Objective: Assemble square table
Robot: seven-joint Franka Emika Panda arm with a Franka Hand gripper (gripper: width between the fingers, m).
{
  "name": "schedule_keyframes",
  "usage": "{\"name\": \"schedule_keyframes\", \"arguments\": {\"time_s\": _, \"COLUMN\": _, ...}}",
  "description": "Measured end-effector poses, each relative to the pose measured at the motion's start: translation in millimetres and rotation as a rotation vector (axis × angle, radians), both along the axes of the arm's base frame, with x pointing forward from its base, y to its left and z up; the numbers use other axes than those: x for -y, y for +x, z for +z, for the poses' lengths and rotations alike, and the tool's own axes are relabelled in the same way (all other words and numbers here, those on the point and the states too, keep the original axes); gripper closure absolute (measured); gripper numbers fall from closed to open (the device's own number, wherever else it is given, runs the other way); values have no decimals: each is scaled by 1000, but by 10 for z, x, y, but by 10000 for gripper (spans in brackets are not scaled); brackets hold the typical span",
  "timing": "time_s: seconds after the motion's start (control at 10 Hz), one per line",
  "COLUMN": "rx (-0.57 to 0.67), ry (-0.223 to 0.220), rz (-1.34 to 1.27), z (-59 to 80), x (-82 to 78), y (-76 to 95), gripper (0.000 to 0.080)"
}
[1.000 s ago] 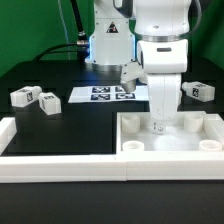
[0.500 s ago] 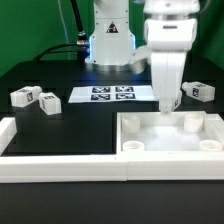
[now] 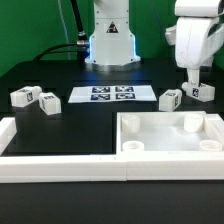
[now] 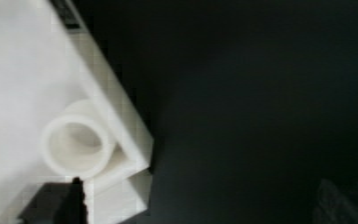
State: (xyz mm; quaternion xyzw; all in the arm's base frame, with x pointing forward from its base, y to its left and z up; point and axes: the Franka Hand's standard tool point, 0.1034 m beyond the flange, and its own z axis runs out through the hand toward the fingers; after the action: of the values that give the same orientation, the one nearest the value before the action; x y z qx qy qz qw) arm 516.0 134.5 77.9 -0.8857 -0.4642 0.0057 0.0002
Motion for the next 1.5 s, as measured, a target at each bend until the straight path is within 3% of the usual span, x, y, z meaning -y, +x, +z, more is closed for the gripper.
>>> {"name": "schedule_keyframes", "arguments": {"time_s": 0.3, "rx": -1, "ry": 0, "rz": -208, "z": -4, "x": -30, "y": -12, "gripper": 150}}
{"name": "schedule_keyframes", "arguments": {"time_s": 0.7, "rx": -24, "ry": -5, "rz": -424, "z": -58, "x": -627, "y": -482, "gripper": 150}}
{"name": "schedule_keyframes", "arguments": {"time_s": 0.9, "rx": -45, "ry": -24, "rz": -403, "z": -41, "x": -587, "y": -452, "gripper": 150}}
{"name": "schedule_keyframes", "arguments": {"time_s": 1.1, "rx": -127, "ry": -92, "rz": -396, "z": -68, "x": -590, "y": -535, "gripper": 150}}
{"name": "schedule_keyframes", "arguments": {"time_s": 1.2, "rx": -203, "ry": -157, "rz": -442, "z": -196, "x": -639, "y": -669, "gripper": 150}}
{"name": "schedule_keyframes", "arguments": {"time_s": 1.4, "rx": -353, "ry": -301, "rz": -433, "z": -320, "x": -702, "y": -1007, "gripper": 150}}
{"name": "schedule_keyframes", "arguments": {"time_s": 1.5, "rx": -402, "ry": -336, "rz": -414, "z": -324, "x": -639, "y": -1012, "gripper": 150}}
